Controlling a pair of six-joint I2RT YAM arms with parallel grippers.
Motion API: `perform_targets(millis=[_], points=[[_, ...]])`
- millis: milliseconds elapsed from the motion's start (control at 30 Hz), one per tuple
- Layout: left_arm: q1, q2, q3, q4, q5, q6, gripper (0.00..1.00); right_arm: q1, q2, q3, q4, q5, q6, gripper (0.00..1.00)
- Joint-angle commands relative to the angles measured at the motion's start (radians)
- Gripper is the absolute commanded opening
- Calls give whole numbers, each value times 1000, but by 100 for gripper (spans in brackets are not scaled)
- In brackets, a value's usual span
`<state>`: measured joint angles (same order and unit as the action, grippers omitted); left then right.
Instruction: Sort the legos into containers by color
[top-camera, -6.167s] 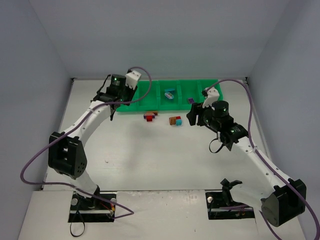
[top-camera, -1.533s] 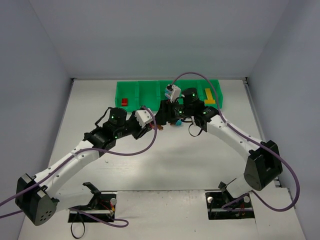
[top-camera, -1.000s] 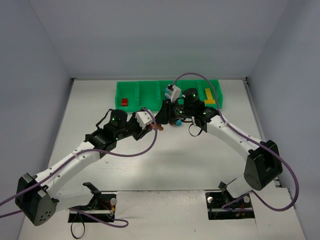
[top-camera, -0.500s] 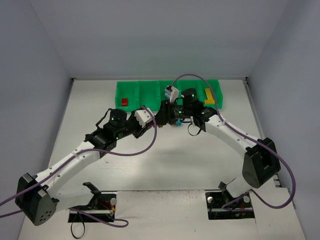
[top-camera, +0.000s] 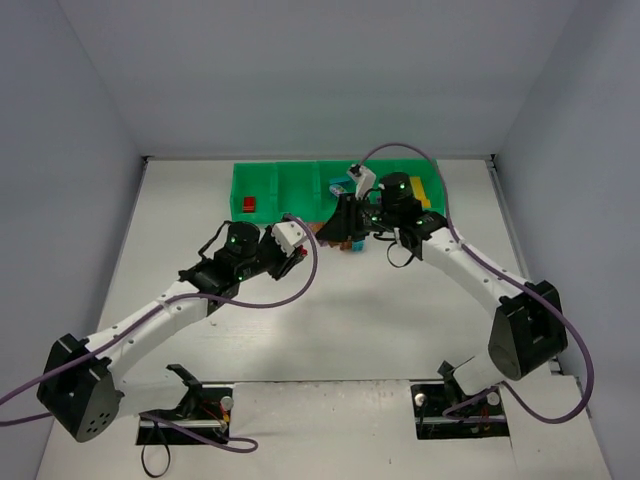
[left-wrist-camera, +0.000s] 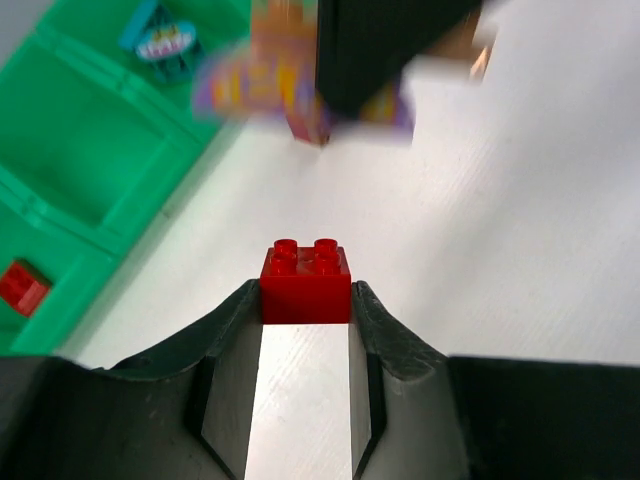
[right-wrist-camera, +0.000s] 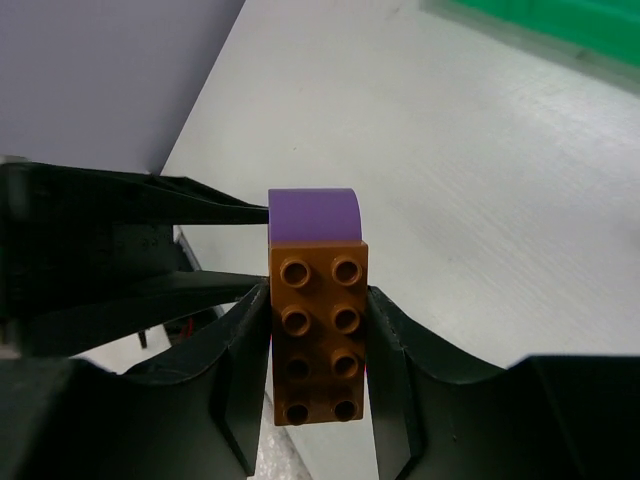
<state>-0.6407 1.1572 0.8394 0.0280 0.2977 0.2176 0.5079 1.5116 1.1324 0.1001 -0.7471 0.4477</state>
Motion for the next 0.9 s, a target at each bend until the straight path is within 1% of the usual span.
perform_targets(millis=[0,100,167,200,267,333,367,400,467,500,533,567,600,633,733,867], points=[[26,41,-8,16,-6,-52,0,-72,-105,9,50,31,-50,0],[50,68,-2,10,24,-78,0,-100,-123,1,46,26,-61,0],[61,79,15,7,15,-87,0,-109,-133,-3,41,29,-69,0],[75,82,23,12,0,-93,0,-120,-146,-6,38,47,-75,0],[96,91,49,21,-81,-101,0,-129,-163,-17,18,75,-90,0],[162,136,119,18,-161,-119,0,-132,-183,-28,-6,119,-127,0],[194,163,154,9,-169,-130,0,-134,-188,-31,-28,129,-138,0],[257,227,235,-16,-169,-144,0,-134,-197,-34,-37,135,-156,0],[308,300,324,-26,-187,-196,0,-135,-208,-48,-57,149,-167,0],[326,373,410,-72,-193,-205,0,-135,-220,-54,-62,153,-175,0],[351,409,455,-83,-207,-251,0,-135,-228,-59,-68,172,-179,0],[360,482,496,-95,-215,-262,15,-135,-243,-71,-71,184,-182,0],[368,519,539,-127,-222,-271,20,-135,-252,-75,-73,195,-185,0],[378,553,620,-146,-229,-288,22,-137,-258,-79,-79,206,-196,0],[397,670,737,-197,-262,-316,25,-135,-277,-88,-88,241,-210,0],[417,769,809,-227,-275,-353,31,-137,-295,-100,-94,265,-218,0]])
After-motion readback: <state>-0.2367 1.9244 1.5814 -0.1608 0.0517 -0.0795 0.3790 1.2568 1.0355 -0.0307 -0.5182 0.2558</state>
